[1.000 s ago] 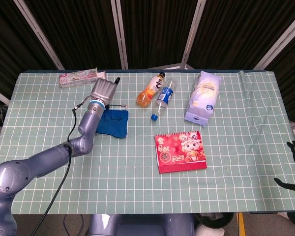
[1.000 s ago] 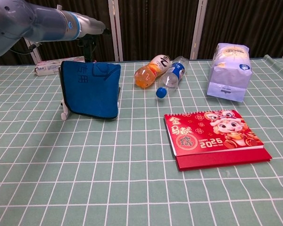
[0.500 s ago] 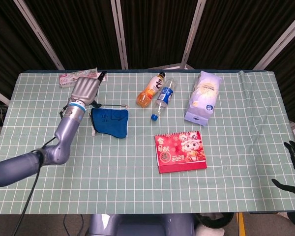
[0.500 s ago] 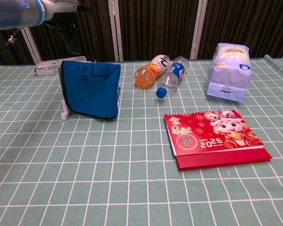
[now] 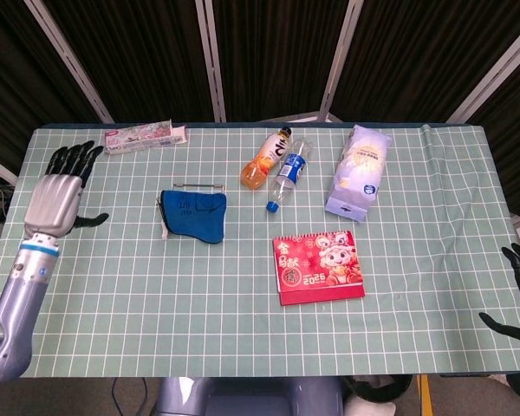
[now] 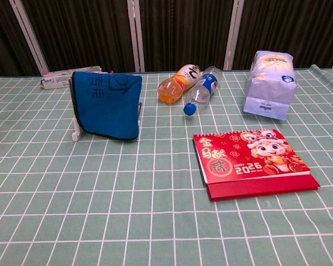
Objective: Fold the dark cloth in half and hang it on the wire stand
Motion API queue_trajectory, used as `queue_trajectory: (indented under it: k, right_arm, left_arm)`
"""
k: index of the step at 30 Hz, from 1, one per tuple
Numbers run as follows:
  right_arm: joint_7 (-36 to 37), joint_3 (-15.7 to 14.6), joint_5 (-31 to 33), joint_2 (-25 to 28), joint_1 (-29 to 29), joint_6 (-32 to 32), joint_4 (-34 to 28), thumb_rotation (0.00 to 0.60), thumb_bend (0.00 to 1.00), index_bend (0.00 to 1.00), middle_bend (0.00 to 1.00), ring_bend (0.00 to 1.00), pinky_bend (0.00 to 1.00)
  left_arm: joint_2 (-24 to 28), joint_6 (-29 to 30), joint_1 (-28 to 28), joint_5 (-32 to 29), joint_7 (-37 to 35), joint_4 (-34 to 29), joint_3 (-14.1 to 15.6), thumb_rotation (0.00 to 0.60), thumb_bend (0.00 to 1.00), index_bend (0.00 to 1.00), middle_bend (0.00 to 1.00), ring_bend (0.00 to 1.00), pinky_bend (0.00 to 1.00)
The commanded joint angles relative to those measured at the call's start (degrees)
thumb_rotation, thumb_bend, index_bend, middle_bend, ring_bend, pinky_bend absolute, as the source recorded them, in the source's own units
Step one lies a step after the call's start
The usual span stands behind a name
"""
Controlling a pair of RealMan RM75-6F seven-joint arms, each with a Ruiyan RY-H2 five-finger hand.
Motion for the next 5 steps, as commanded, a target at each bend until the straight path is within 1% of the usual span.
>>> queue_trajectory:
  k: [1,3,5]
  right_arm:
    - [0.7,0.2,-0.5,-0.1,-0.2,0.8,0.4,0.600,0.00,0.00,0.00,0.00,0.00]
    - [1.2,0.2,-0.8,-0.1,-0.3,1.4,0.7,0.600,0.00,0.00,0.00,0.00,0.00]
    - [1.5,0.3,-1.1,-0.2,-0.5,2.0,1.0,0.600,0.00,0.00,0.00,0.00,0.00]
  left_arm:
    - [1.8,9.3,8.2,6.5,0.8,-6.3,5.3,0.600,0.00,0.00,0.00,0.00,0.00]
    - [0.9,12.7,11.6,8.8,1.5,-7.9,7.2,0.600,0.00,0.00,0.00,0.00,0.00]
    - [-0.2,15.5,14.2,10.4,1.8,-8.2,8.3,0.600,0.00,0.00,0.00,0.00,0.00]
